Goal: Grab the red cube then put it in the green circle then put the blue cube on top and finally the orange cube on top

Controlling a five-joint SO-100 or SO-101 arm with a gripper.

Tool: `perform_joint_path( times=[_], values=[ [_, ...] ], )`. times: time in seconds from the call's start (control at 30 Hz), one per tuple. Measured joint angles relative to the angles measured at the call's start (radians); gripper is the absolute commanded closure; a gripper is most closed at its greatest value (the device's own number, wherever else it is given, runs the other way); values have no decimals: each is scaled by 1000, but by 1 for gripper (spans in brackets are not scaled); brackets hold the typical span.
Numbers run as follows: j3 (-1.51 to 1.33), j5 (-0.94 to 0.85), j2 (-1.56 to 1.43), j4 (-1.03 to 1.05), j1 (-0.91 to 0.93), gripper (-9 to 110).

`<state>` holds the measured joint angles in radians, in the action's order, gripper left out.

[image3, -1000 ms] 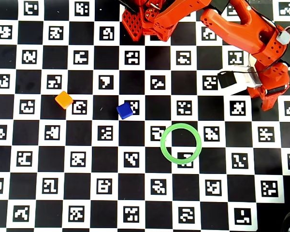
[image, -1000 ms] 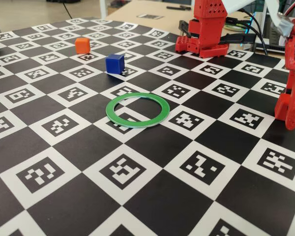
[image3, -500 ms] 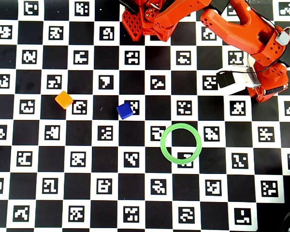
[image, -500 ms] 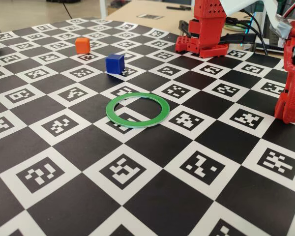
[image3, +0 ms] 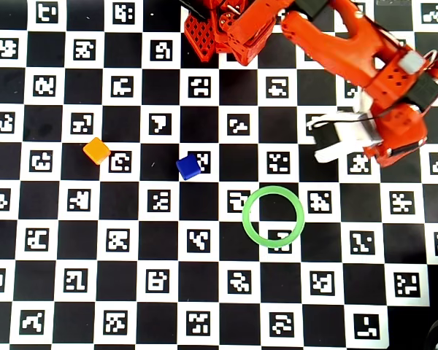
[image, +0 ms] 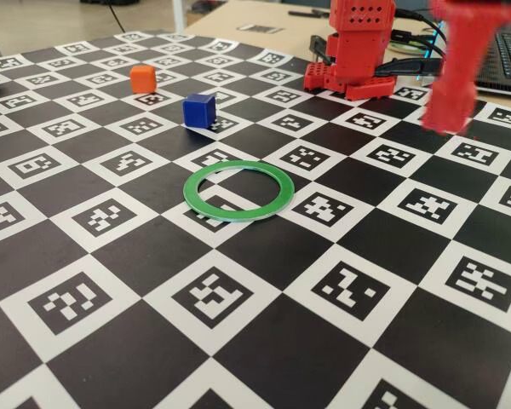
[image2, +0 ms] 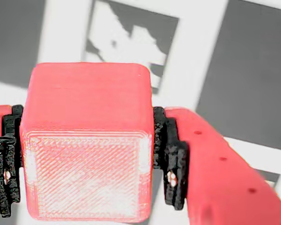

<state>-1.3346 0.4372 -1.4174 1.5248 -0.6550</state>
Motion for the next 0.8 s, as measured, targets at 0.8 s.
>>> perform_joint_path(
  times=[0.8],
  values=[
    [-69, -216, -29, -124, 437, 91]
  ],
)
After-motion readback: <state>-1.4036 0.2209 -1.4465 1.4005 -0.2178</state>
